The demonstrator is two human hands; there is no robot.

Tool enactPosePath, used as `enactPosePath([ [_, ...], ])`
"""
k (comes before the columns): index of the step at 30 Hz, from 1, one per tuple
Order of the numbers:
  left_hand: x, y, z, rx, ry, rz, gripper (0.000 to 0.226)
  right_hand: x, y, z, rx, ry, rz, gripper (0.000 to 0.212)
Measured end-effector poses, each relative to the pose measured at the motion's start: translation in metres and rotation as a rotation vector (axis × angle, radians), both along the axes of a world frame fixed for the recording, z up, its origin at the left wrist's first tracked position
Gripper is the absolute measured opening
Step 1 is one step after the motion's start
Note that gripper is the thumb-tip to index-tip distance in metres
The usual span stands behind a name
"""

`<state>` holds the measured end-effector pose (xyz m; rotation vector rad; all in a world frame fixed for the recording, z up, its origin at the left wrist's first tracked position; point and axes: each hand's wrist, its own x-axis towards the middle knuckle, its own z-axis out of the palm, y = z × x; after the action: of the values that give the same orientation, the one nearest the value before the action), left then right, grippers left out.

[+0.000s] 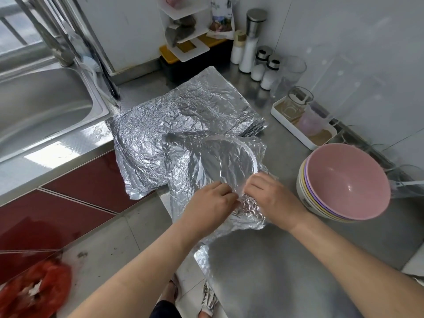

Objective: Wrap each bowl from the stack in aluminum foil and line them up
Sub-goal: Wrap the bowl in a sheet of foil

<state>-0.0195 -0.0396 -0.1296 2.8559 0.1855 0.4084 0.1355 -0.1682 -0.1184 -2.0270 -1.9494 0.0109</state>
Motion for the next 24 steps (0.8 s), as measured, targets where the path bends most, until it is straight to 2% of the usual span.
enactPosePath([
  [4,0.006,0.005,0.016,-0.028,0.058,0.033,0.042,0.007,0.004,-0.002,-0.001,0.042,-0.026,0.02],
  [8,0.006,0.02,0.023,-0.002,0.41,0.106,0.065,0.011,0.005,0.001,-0.017,0.024,-0.038,0.023],
  [10,-0.003,0.025,0.017,0.007,0.484,0.118,0.069,0.012,0.003,0.004,-0.012,0.039,-0.061,0.026],
  [15,-0.021,0.031,0.009,0.029,0.47,0.137,0.073,0.013,0.005,0.007,-0.031,0.055,-0.092,0.027],
  [18,-0.023,0.03,0.012,-0.009,0.371,0.108,0.073,0.013,0.005,0.01,-0.053,0.082,-0.117,0.023],
  [22,-0.019,0.022,0.01,-0.079,0.164,-0.043,0.052,-0.011,0.001,0.014,-0.007,0.209,-0.137,0.016],
  [24,-0.02,0.02,0.004,-0.088,0.118,-0.055,0.044,-0.023,-0.001,0.01,0.023,0.268,-0.174,0.014],
])
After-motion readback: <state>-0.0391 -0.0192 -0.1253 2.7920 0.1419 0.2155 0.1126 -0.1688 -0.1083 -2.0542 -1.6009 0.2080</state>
